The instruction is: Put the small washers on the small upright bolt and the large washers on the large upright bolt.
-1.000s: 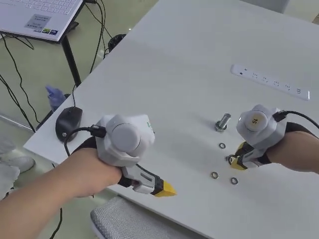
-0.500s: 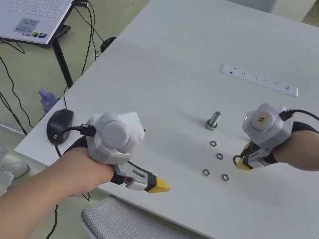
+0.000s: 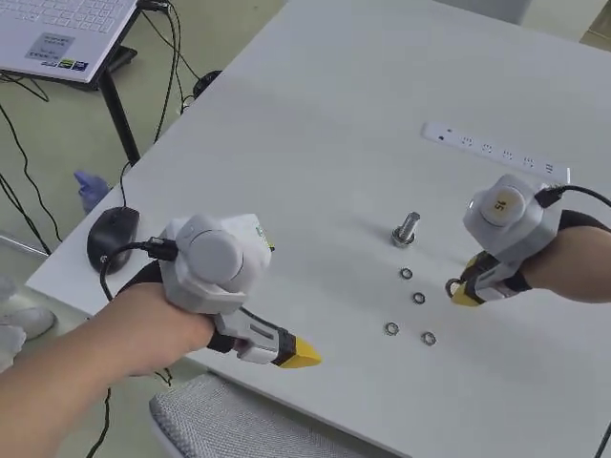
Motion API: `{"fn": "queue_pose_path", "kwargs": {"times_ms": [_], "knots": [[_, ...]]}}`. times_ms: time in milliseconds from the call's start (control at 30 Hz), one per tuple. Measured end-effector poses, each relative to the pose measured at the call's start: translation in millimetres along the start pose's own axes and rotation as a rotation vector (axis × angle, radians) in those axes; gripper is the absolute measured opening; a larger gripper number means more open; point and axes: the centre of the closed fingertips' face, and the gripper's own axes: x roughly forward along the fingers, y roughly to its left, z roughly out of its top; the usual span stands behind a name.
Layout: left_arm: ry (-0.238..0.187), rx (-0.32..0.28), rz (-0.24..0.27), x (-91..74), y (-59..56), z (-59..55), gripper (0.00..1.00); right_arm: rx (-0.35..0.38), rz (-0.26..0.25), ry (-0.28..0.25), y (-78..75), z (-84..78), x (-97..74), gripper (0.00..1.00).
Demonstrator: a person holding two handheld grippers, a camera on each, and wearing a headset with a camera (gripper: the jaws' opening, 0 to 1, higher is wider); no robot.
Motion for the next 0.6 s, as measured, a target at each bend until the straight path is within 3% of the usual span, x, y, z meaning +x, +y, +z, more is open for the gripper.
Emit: {"fn": "queue_pose_path", "kwargs": {"times_ms": [367,600], "knots": [[0.008,-0.001,0.003,-1.3,3.1,0.4,0.92,-0.036,-0.025,-0.019,-38.1,35.4,-13.6,0.21],[0.009,-0.005,-0.004,2.0,1.5,-1.3,0.92,-0.041,-0.034,-0.041,-49.6,58.1,-14.5,0.21]]}}
